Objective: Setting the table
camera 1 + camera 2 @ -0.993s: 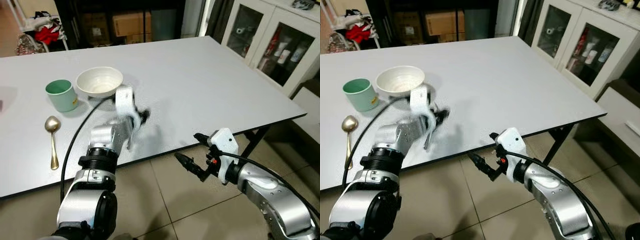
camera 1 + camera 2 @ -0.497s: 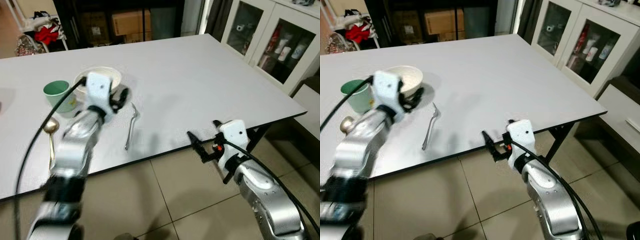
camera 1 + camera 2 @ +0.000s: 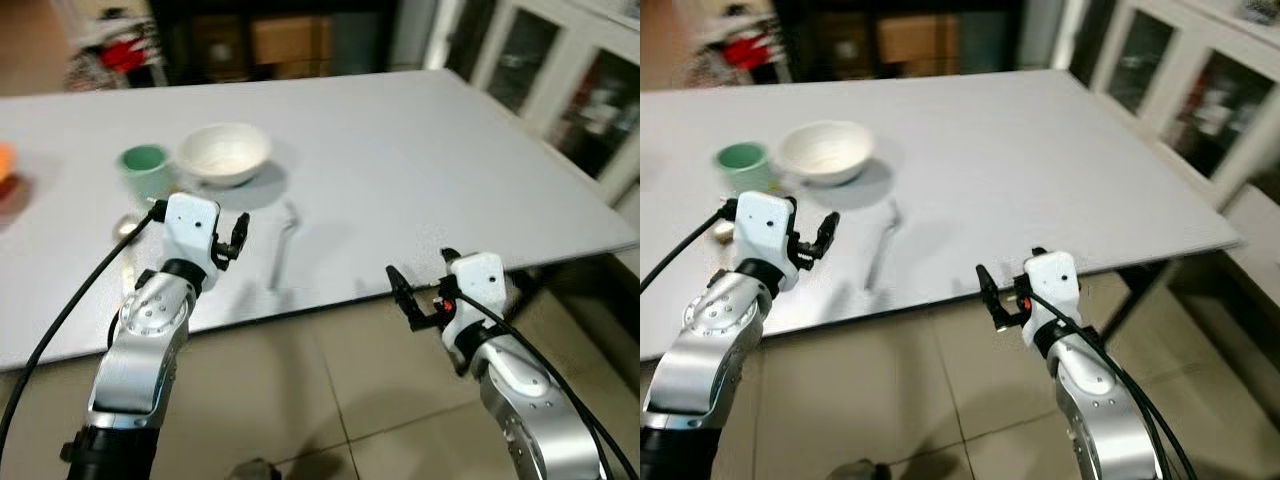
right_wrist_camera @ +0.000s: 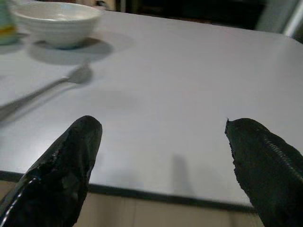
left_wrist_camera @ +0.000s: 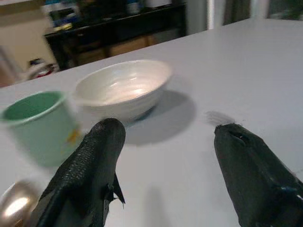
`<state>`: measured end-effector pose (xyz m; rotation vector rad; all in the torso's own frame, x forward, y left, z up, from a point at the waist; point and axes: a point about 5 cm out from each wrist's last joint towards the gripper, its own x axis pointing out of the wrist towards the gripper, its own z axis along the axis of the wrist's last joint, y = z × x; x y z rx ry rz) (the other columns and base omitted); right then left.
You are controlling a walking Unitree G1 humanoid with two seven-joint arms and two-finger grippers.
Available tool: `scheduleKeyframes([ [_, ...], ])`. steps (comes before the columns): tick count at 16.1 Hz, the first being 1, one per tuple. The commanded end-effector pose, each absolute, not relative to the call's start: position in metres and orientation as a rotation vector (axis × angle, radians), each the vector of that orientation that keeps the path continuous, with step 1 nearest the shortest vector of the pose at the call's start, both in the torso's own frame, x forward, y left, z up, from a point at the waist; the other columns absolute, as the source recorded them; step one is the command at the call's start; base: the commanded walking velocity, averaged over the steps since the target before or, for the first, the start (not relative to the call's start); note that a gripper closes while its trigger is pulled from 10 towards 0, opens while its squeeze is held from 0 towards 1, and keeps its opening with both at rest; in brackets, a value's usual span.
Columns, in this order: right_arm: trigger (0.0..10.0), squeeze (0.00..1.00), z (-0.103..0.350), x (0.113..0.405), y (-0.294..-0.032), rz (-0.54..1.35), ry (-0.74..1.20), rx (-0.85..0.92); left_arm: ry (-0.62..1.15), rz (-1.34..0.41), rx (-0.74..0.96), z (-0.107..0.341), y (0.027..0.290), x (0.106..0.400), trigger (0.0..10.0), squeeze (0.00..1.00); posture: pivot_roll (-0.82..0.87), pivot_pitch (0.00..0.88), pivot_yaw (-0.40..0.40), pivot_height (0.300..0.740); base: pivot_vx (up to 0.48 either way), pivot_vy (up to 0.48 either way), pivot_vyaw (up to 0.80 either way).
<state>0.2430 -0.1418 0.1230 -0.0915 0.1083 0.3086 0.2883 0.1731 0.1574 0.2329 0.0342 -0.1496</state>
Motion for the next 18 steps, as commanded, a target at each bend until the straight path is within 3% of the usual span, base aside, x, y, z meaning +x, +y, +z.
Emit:
scheduleKeyframes([
  [1,10.0,0.00,0.128,0.244,-0.142,0.302,0.075,-0.072,0.026,-0.147,0.246,0.161,0.172,0.287,10.0,0.00,0.01,0.000,-0.006,0.740,0.000,0.307,0.00],
  [10,10.0,0.00,0.128,0.243,-0.153,0.185,0.073,0.010,0.022,-0.160,0.243,0.166,0.172,0.287,10.0,0.00,0.00,0.000,0.001,0.740,0.000,0.306,0.00],
  [18,10.0,0.00,0.129,0.245,-0.150,0.219,0.085,0.031,0.035,-0.151,0.229,0.161,0.169,0.283,10.0,0.00,0.01,0.000,-0.029,0.740,0.000,0.306,0.00],
])
